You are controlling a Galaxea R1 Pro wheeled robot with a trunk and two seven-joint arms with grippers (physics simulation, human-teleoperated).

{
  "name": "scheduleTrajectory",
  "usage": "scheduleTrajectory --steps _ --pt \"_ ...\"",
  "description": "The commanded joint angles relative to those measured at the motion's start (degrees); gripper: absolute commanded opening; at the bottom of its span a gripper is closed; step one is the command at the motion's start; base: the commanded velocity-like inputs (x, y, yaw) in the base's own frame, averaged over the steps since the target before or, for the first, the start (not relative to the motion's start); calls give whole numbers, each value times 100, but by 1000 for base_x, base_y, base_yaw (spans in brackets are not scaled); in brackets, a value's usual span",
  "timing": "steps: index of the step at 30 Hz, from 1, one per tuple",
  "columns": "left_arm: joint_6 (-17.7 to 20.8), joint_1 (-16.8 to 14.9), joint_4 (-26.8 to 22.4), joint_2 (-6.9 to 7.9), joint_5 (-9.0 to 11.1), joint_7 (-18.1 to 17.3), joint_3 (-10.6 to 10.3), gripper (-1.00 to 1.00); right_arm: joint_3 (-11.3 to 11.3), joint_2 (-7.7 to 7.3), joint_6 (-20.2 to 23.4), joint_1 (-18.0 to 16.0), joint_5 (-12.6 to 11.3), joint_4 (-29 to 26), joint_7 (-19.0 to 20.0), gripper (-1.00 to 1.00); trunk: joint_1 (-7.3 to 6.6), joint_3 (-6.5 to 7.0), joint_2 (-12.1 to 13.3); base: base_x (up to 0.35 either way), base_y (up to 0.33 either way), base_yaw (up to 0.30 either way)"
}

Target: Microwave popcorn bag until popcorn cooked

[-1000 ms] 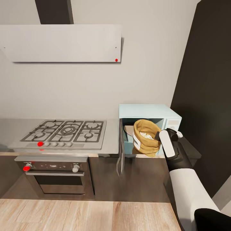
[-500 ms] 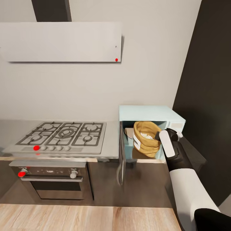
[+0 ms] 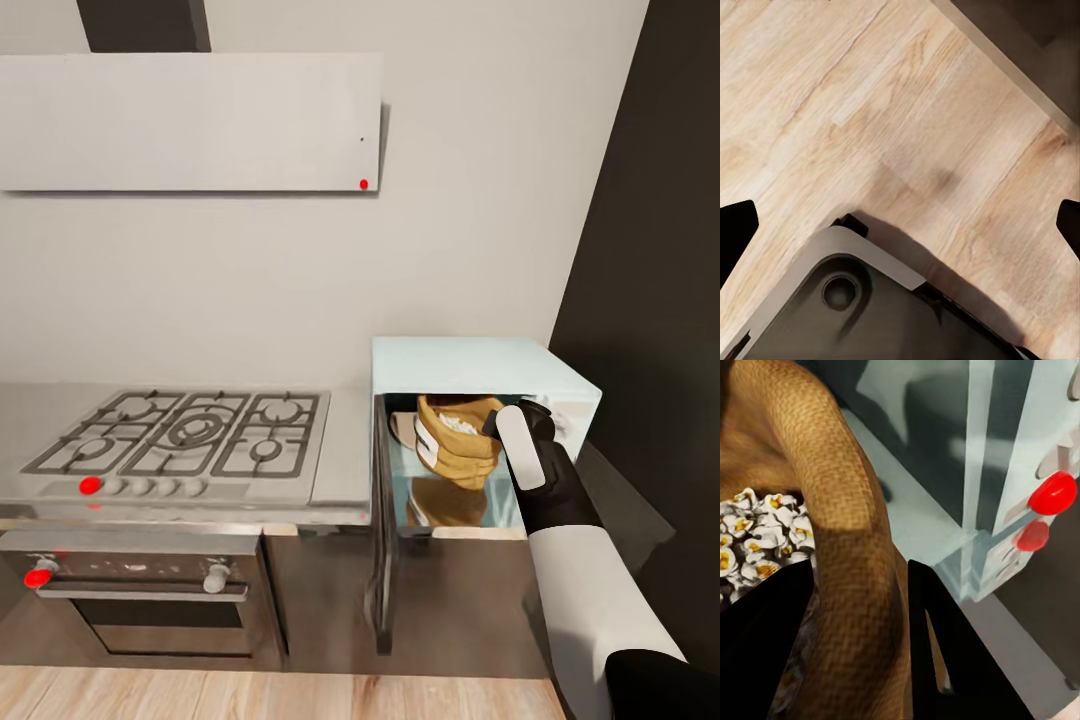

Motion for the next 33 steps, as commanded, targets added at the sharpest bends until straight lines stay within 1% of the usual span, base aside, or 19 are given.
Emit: scheduleTrajectory --steps 1,28,29,33 --pt "47 2 -15 -6 56 -17 17 100 -6 3 15 -5 -46 -7 -47 -100 2 -7 -6 34 0 0" --pt "49 2 -15 -6 36 -17 1 100 -6 3 34 -5 -53 -7 -44 -100 2 -7 -6 82 8 0" --pt "48 2 -15 -6 36 -17 1 100 -9 3 42 -5 -53 -7 -45 100 2 -7 -6 9 0 0" --pt "46 1 -15 -6 37 -17 2 100 -7 3 57 -5 -53 -7 -47 100 2 -7 -6 2 0 0"
